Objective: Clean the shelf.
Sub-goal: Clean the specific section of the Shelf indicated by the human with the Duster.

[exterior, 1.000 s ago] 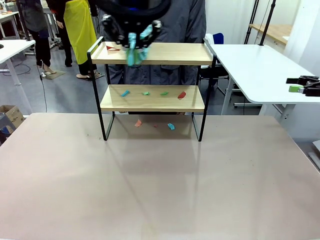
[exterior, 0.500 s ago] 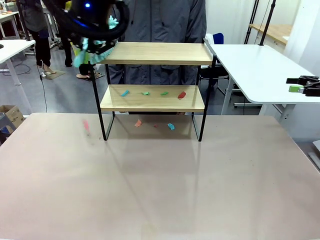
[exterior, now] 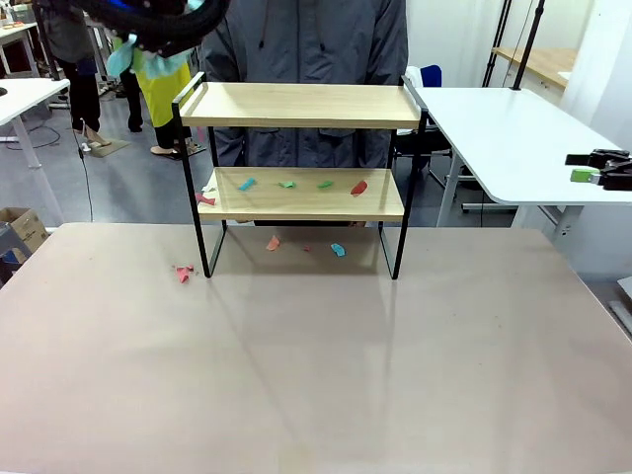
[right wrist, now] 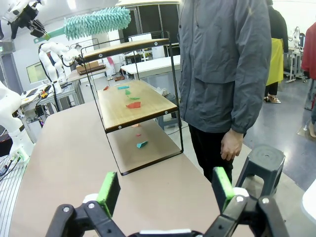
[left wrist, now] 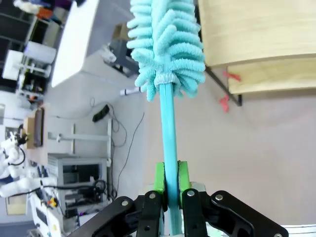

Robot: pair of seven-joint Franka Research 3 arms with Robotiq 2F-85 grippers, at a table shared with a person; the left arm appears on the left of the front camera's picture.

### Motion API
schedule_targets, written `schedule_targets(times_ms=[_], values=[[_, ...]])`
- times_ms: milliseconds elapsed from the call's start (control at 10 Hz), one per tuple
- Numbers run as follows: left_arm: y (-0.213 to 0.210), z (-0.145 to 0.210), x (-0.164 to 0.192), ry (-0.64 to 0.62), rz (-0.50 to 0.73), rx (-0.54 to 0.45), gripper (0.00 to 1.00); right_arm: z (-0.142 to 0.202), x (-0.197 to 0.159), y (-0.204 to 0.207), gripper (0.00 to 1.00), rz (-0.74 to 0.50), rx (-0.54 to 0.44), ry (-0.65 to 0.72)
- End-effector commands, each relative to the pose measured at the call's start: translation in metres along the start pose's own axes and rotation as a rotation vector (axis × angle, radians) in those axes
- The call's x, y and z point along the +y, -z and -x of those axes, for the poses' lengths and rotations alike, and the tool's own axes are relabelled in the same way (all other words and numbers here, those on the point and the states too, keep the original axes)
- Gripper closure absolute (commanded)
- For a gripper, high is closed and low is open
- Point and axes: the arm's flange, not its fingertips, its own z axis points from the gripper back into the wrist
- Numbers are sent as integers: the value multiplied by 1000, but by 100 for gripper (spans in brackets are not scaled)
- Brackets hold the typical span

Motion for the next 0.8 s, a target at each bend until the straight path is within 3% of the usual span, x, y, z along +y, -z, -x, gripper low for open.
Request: schedule_targets(times_ms=[0,400,700], values=[[13,-2,4,-8,-8,42,87,-3,0,1,0,-1,0,-6],[11,-3,-2,0,-9,27,87,-3,0,1,0,-1,0,-6],[5,20,63,163,366,-123,87,-3,0,1,0,-1,0,-6]])
